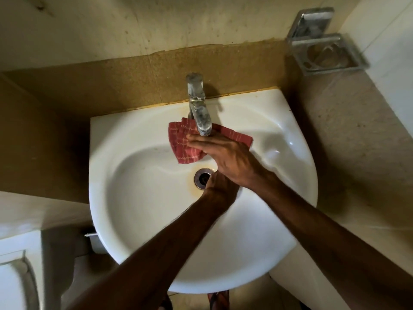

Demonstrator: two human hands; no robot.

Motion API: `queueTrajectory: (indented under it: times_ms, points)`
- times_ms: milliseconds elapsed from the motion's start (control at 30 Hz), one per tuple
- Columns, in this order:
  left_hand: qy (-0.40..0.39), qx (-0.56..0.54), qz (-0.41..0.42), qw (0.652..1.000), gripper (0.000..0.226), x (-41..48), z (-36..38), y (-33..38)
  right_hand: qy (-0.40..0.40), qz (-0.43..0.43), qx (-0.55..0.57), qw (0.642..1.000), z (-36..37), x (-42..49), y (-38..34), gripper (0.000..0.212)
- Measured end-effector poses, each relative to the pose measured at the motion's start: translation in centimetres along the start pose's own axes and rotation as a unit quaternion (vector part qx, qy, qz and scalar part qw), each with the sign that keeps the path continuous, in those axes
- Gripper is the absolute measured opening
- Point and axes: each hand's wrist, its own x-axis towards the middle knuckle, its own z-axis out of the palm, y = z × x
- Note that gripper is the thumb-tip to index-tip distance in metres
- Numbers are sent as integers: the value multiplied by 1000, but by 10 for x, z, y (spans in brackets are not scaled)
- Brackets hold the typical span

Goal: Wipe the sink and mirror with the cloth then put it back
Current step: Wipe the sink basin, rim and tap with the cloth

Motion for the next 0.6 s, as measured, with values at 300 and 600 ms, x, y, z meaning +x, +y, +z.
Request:
queueTrajectory:
  times_ms: [300,600]
  points:
    - [68,-26,44,996,74,9,1,-10,98,178,-95,975,-43,-22,70,46]
    - [79,-4,52,995,77,10,-3,-12,17,204,-133,970,-42,-20,54,77]
